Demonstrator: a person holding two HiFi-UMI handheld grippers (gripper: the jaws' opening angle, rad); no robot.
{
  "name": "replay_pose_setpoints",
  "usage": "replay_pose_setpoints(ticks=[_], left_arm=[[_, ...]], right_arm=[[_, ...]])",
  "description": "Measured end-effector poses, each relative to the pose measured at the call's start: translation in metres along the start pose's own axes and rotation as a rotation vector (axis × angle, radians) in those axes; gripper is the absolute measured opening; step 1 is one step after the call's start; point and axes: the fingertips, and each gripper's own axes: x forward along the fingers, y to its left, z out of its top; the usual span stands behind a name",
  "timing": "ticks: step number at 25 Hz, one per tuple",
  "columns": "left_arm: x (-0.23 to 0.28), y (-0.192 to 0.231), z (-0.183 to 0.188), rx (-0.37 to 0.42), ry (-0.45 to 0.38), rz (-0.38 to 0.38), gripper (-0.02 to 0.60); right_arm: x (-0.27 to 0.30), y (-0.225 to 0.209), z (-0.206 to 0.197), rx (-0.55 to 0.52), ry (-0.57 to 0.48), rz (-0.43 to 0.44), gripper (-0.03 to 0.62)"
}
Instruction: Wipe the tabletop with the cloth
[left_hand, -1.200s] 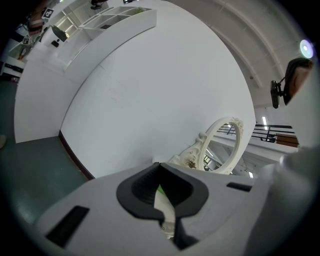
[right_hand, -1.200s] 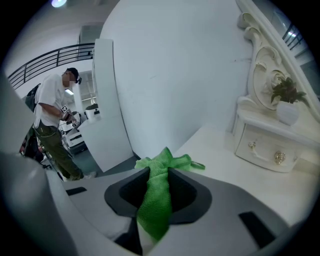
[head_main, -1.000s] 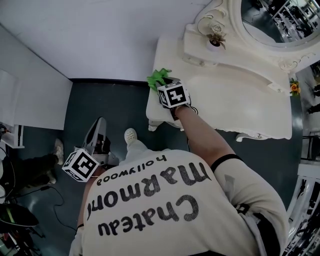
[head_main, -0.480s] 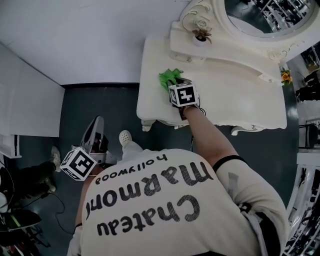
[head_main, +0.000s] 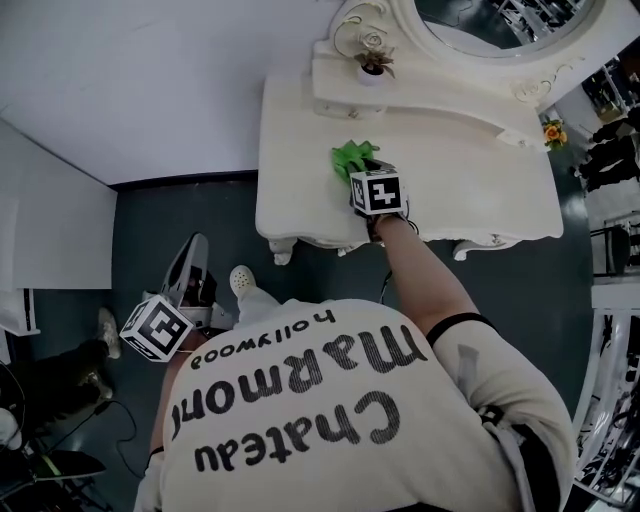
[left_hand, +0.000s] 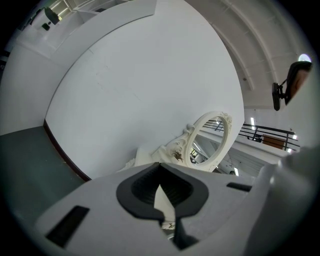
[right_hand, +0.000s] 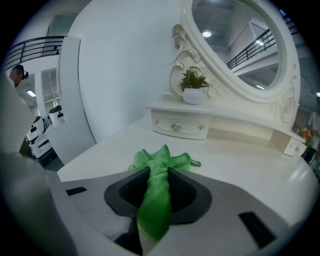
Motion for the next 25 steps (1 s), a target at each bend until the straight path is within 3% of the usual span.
replay_pose_setpoints(ticks=[6, 10, 15, 19, 25], left_arm=[[0.0, -0.004, -0.006, -0.014, 0.0, -0.01, 0.008], [-0.006, 0.0, -0.005, -0.006, -0.004, 0.002, 0.008], [-0.012, 0.01, -0.006, -0.04, -0.012, 0.018, 0.008], [-0.012, 0.004, -0.003, -0.055, -0.031, -0.013, 0.008], [-0.029, 0.023, 0.005, -0.058, -0.05, 0.042, 0.008]], right_arm=[[-0.01, -0.015, -0.007, 0.042, -0.012, -0.023, 0.124], [-0.015, -0.019, -0.001, 0.166, 0.006, 0.048, 0.129], [-0.03, 0.016, 0.041, 0.214, -0.117, 0.159, 0.13], [-0.038, 0.068, 0.072, 0.147, -0.173, 0.261, 0.13], [-0.033, 0.143, 0.081, 0.021, -0.174, 0.384, 0.13]])
